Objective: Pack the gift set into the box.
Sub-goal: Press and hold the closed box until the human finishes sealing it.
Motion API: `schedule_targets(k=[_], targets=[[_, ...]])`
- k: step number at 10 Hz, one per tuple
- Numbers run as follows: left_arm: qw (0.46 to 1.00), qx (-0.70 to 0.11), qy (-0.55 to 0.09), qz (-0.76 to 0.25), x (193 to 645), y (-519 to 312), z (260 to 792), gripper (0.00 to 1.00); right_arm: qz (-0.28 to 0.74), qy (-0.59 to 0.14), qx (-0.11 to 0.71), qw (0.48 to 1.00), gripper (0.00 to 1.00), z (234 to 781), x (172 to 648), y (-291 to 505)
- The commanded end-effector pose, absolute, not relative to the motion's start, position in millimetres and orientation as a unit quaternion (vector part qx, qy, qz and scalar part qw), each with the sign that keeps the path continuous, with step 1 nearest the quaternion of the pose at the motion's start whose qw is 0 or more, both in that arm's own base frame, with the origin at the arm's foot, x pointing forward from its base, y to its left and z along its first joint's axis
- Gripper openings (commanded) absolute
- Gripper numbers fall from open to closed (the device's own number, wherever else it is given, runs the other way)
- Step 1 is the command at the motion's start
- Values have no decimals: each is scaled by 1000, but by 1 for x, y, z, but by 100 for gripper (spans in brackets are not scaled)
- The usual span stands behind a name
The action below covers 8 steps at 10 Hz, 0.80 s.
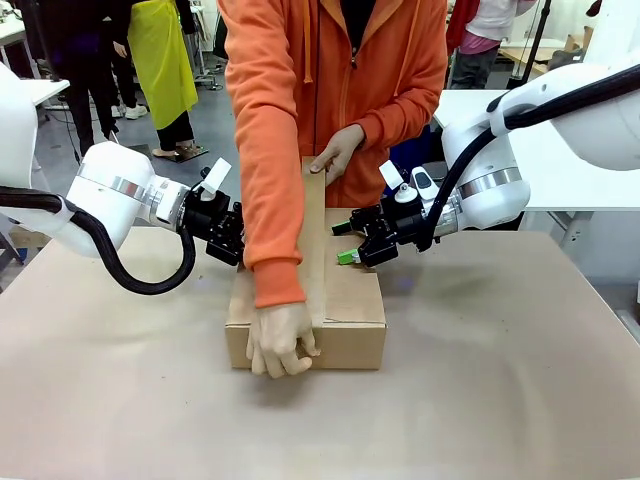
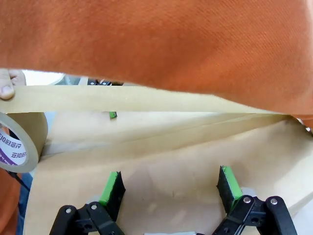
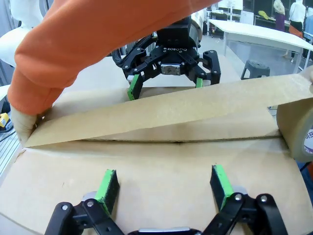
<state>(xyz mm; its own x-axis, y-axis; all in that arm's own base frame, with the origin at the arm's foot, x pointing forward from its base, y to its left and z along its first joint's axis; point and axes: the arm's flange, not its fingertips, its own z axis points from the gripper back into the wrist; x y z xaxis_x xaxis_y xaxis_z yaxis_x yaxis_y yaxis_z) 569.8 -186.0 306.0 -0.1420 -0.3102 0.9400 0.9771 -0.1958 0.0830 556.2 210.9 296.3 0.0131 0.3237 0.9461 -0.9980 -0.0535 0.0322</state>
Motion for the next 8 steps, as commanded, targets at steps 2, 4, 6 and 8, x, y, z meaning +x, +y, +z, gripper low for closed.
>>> schedule_targets(k=[2,4,6,8], targets=[[495,-424,-394,-648,569,-187,305,100,583,-390,431,567,100,294,556,210],[495,-424,-394,-648,569,-187,305,100,583,-390,431,567,100,294,556,210],[495,-424,-394,-648,569,-187,305,100,583,-390,431,567,100,294,556,210],[495,-424,-394,-648,569,-187,305,100,583,-390,431,567,100,294,556,210]])
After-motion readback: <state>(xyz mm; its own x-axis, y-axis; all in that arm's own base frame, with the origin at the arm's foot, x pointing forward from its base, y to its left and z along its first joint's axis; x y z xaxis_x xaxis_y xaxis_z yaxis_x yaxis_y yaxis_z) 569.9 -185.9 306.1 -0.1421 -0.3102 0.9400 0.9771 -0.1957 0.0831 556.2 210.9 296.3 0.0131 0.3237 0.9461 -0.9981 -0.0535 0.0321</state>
